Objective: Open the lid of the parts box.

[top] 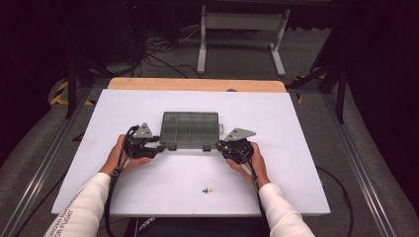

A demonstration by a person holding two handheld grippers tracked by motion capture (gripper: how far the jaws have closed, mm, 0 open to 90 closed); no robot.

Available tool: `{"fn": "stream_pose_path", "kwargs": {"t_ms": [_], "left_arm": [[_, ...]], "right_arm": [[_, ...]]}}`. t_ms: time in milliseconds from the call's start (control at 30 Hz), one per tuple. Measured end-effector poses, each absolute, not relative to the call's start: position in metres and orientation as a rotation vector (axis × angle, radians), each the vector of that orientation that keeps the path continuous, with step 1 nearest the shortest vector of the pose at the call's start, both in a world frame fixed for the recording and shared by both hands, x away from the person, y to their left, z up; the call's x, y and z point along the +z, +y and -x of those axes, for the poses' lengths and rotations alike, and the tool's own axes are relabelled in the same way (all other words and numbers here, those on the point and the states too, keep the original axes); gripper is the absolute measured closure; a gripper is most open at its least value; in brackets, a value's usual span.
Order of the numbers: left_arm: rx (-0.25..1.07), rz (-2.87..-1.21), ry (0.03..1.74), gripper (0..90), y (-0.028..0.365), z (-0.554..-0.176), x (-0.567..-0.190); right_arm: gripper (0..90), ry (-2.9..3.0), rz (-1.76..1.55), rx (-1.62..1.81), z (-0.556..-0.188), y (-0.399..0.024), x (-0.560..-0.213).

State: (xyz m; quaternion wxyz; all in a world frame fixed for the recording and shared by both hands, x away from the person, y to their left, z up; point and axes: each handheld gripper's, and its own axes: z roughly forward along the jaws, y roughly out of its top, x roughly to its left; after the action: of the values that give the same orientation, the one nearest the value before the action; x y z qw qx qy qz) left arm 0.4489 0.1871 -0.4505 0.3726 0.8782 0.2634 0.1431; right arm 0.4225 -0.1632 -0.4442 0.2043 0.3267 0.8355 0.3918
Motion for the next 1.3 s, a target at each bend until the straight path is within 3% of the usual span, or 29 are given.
{"fn": "stream_pose_path", "kwargs": {"t_ms": [533, 733, 1067, 1300], "left_arm": [[0.334, -2.185, 0.697, 50.8, 0.189, -0.449, -0.446], [0.358, -2.17, 0.685, 59.0, 0.192, -0.448, -0.442], [0.366, -2.154, 0.678, 64.7, 0.195, -0.446, -0.439], [0.417, -2.154, 0.674, 66.3, 0.196, -0.445, -0.435]], "right_arm": [[76.7, 2.309, -0.895, 1.105, -0.422, -0.164, -0.443], [76.7, 2.278, -0.888, 1.109, -0.42, -0.165, -0.441], [76.9, 2.233, -0.876, 1.101, -0.42, -0.166, -0.438], [71.6, 2.197, -0.862, 1.064, -0.422, -0.165, -0.437]]}}
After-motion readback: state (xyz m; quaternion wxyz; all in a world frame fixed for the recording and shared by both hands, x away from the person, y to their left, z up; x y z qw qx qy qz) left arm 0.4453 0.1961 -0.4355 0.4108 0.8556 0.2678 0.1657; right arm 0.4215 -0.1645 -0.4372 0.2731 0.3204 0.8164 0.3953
